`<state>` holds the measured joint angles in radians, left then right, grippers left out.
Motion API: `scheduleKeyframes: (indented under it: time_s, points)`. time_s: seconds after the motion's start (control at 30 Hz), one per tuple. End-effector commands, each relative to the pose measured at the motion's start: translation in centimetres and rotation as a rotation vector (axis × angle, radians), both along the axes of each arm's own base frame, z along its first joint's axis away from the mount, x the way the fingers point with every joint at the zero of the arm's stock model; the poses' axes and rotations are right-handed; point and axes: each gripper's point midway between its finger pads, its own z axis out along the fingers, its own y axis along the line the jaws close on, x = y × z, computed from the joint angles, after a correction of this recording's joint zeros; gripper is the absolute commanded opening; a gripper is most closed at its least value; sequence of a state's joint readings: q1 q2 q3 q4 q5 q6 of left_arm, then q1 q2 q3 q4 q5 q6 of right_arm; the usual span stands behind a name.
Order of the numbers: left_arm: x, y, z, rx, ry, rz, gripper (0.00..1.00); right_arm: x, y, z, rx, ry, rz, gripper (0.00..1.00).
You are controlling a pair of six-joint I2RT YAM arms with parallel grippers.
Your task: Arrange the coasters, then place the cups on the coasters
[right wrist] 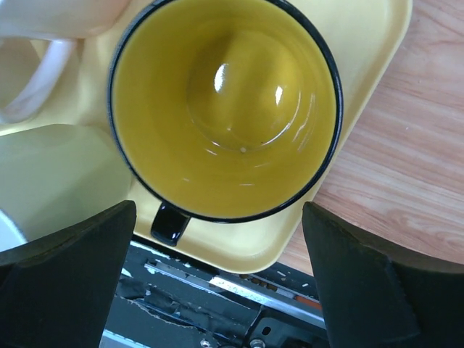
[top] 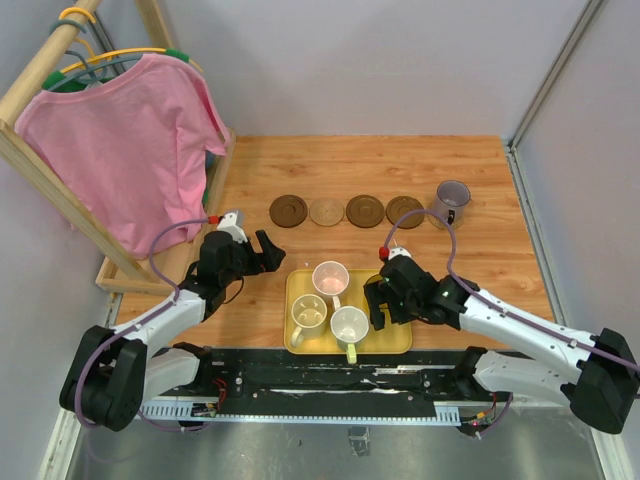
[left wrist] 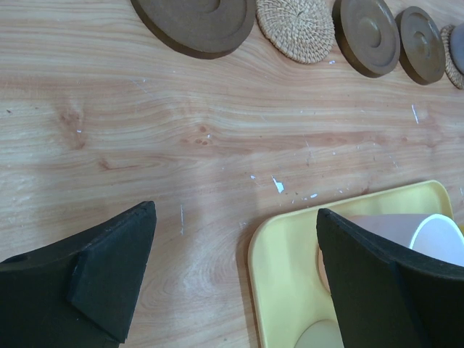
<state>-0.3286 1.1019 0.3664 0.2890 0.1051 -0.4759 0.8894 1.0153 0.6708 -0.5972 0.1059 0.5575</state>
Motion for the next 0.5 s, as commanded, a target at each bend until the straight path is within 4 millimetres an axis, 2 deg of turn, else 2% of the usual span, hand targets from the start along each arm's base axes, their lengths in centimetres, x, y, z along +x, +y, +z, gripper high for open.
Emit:
scheduleKeyframes:
  time_s: [0.0, 0.23, 0.47]
  points:
    - [-0.1, -0.1, -0.5, 0.008, 0.001, -0.004, 0.96, 0.0, -1.6, -1.4, -0.079, 0.011, -0.071, 0.99]
    - [-0.1, -0.2, -0.9, 0.005, 0.014, -0.01, 0.96, 0.0, -3.9, -1.8, -0.147, -0.011, -0.156, 1.0]
    - [0.0, -0.4, -1.2, 0.002, 0.02, -0.014, 0.96, 0.2, -5.0, -1.5, -0.154, -0.04, -0.229, 0.93]
